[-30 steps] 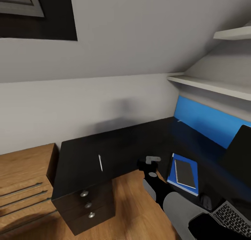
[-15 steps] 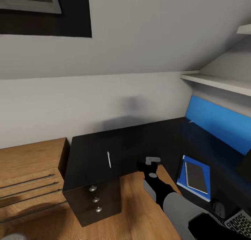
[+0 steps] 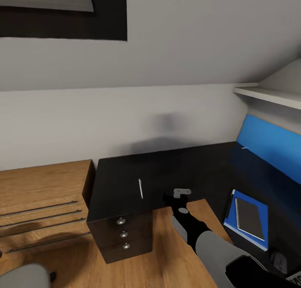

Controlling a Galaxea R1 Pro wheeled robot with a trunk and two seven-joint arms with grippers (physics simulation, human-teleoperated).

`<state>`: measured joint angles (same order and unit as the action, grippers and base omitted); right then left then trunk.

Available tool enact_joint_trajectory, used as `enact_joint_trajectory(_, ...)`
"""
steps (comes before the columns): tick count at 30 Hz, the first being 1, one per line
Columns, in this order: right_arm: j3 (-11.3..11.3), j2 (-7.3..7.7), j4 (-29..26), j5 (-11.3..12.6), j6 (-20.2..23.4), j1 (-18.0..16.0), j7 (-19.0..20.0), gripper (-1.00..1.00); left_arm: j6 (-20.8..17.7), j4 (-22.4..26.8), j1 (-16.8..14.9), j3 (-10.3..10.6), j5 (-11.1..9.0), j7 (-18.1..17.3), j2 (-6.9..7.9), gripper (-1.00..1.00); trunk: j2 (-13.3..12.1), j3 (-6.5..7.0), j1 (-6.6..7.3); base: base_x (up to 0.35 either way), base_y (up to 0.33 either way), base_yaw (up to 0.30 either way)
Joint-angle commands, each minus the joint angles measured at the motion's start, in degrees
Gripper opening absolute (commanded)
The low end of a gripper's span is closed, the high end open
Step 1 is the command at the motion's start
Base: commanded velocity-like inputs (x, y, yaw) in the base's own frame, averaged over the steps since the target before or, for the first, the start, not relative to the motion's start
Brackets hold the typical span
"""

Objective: In the bedroom, organize the workspace by keeping the computer under the desk, ensuring the monitor is on the desk, placing the keyboard on the desk next to the monitor, placing the mouse on the desk next to the keyboard, moving the folder from the swivel chair onto the desk next to the mouse, stacking the notebook on top of the folder with the pen on top of the notebook, and positioning the swivel chair next to the desk.

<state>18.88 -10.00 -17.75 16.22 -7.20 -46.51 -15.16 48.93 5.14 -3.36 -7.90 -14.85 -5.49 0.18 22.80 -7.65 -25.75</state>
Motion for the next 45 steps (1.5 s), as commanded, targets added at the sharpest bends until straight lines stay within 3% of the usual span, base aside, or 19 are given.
enact_joint_trajectory(1, 0.4, 0.0, 0.1, 0.5, -0.3, -0.1, -0.2, 1.0, 0.1, 0.0, -0.1, -0.4, -0.2, -0.6, -0.01, 1.0, 0.1, -0.19, -0.03, 0.0, -0.021, 0.187)
enact_joint_trajectory(19, 0.4, 0.0, 0.5, 0.5, -0.3, 0.0, 0.4, 1.0, 0.2, 0.0, -0.1, -0.4, -0.1, -0.6, 0.0, 1.0, 0.1, -1.49, -0.03, 0.0, -0.218, 0.186)
enact_joint_trajectory(27, 0.5, 0.0, 0.9, 0.3, -0.3, 0.0, 2.6, 1.0, 0.3, 0.0, 0.0, -0.4, -0.1, -0.6, 0.0, 1.0, 0.1, -1.73, -0.03, 0.0, -0.046, 0.078)
enact_joint_trajectory(32, 0.5, 0.0, 1.9, -1.4, -0.3, 0.0, 5.0, 1.0, 0.3, 0.0, -0.1, -0.4, -0.1, -0.6, 0.0, 1.0, 0.1, -1.76, -0.03, 0.0, -0.01, 0.017)
enact_joint_trajectory(36, 0.4, 0.0, 3.1, -4.8, -0.3, 0.0, 6.5, 1.0, 0.3, 0.0, 0.0, -0.4, -0.1, -0.6, 0.0, 1.0, 0.1, -1.77, -0.03, 0.0, -0.003, 0.005)
enact_joint_trajectory(45, 0.4, 0.0, 3.6, -6.3, -0.6, 0.0, 8.5, 1.0, 0.2, 0.0, 0.0, -0.4, -0.1, -0.6, 0.04, 1.0, 0.1, -1.78, -0.03, 0.022, 0.001, 0.001)
